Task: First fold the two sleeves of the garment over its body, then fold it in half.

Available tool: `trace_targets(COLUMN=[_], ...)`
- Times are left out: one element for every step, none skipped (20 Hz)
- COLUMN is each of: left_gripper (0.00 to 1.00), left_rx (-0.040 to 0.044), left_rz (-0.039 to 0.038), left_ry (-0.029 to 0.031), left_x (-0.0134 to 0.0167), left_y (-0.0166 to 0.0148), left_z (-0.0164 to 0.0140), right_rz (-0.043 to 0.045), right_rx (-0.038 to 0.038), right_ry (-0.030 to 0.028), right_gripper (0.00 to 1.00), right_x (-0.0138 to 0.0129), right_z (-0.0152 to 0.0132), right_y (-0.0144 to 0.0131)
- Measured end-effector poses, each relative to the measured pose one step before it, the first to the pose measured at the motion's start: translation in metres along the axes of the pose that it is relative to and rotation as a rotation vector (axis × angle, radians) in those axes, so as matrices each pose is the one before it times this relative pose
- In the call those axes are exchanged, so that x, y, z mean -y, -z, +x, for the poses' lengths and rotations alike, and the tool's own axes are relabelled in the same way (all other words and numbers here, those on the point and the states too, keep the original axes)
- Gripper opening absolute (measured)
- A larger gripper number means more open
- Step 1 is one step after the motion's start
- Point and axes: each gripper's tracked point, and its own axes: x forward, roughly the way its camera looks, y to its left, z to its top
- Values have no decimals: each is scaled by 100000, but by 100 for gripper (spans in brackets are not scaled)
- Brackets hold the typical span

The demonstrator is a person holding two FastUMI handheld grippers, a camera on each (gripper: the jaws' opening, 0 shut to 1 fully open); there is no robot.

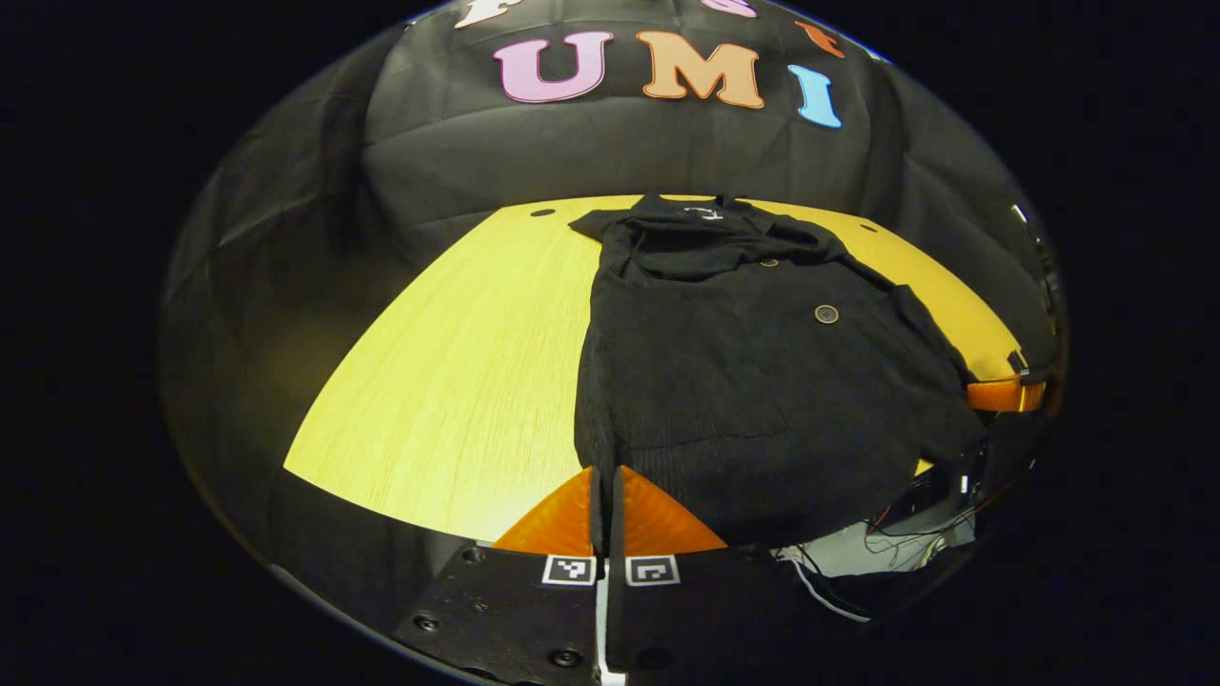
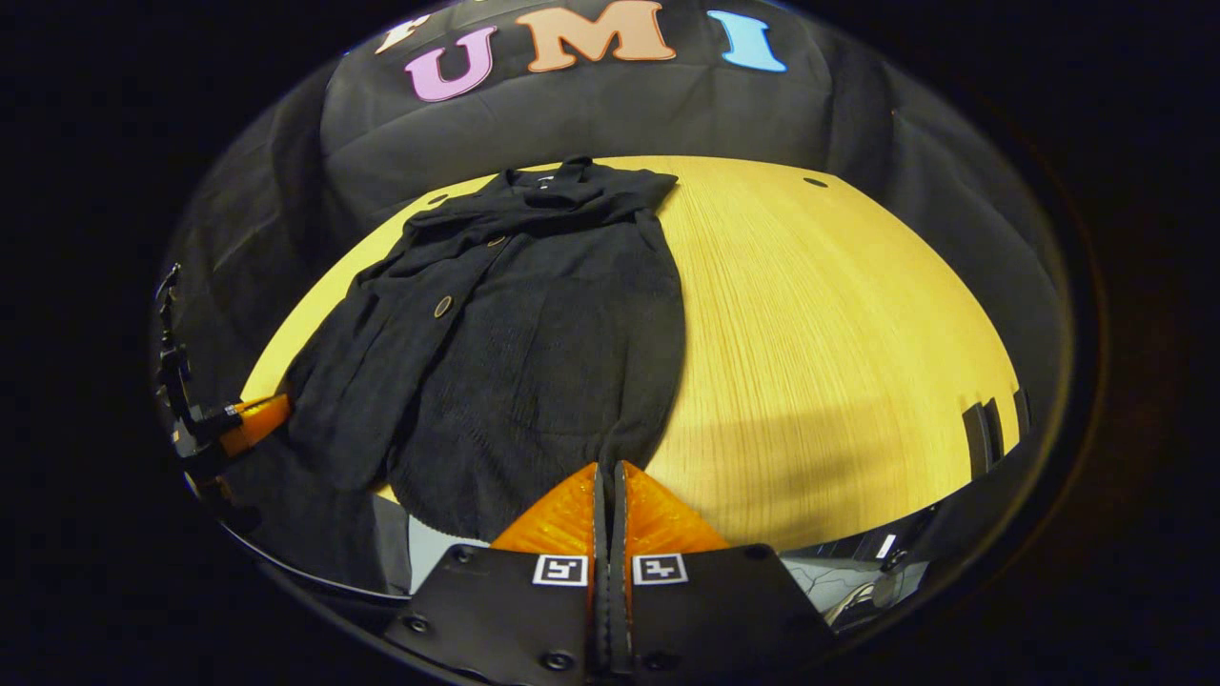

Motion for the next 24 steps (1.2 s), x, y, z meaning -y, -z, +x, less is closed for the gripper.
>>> trace_targets(left_gripper=[0,0,0,0,0,0,0,0,0,0,0,0,0,0,0,0,0,0,0,0,0,0,0,0], left_rx=[-1151,-333,-926,-183,809,1542,2149,1502,1496,1379,1702,1984,1707,1702,1621,2376,1676,2232,1519,2161,1451,1538,1512,1843], left_rz=[-885,-1354,-2417,-2297,-1600,-1028,-290,-114,-87,-110,-619,-765,-599,130,559,663,501,226,91,326,415,547,550,791], left_ry=[1079,70,-62,572,132,973,544,1436,733,629,525,578,640,241,87,-69,-134,391,-112,-47,-184,200,162,-231], left_x=[-45,-150,-169,60,-23,121,77,178,71,68,80,200,258,237,146,137,120,234,220,96,114,125,147,7], left_y=[175,-86,98,-105,-652,-834,-1101,-918,-954,-1046,-1089,-1191,-1109,-1090,-1144,-1277,-1236,-1143,-1167,-1255,-1129,-1088,-1118,-1224], left_z=[-227,-128,-165,-339,-297,-233,-350,-232,-36,-32,-139,-154,-58,-103,77,120,198,293,263,367,424,497,514,648], right_rz=[806,540,553,762,530,456,227,-49,339,453,340,98,-110,-349,-116,-255,-290,-436,-642,-761,-151,61,-261,-329], right_rx=[-336,739,1682,2131,1730,1322,2019,1912,1720,2747,2503,2548,2344,2153,2366,1746,1868,1600,2283,1586,1484,1420,1611,1314], right_ry=[-223,-18,-322,-381,-779,-982,-1156,-552,-1094,-739,-805,-639,-887,-640,-806,-896,-670,-856,-393,-490,-827,-781,-660,-616], right_gripper=[4,4,3,4,3,3,3,3,3,3,3,3,3,3,3,2,3,3,0,3,3,2,3,2], right_x=[-145,-122,-50,-262,-235,-328,-187,-322,-411,-431,-411,-252,-364,-390,-243,-216,-182,-49,-31,96,-121,-170,-23,68], right_z=[-173,-236,-301,-346,-412,-381,-412,-418,-294,-184,-208,-348,-341,-257,-112,-143,-105,64,128,130,165,157,323,416], right_y=[64,-44,-422,-559,-698,-701,-905,-916,-982,-1093,-1189,-1060,-1270,-1200,-1385,-1249,-1254,-1194,-1292,-1118,-1140,-1140,-1181,-1094])
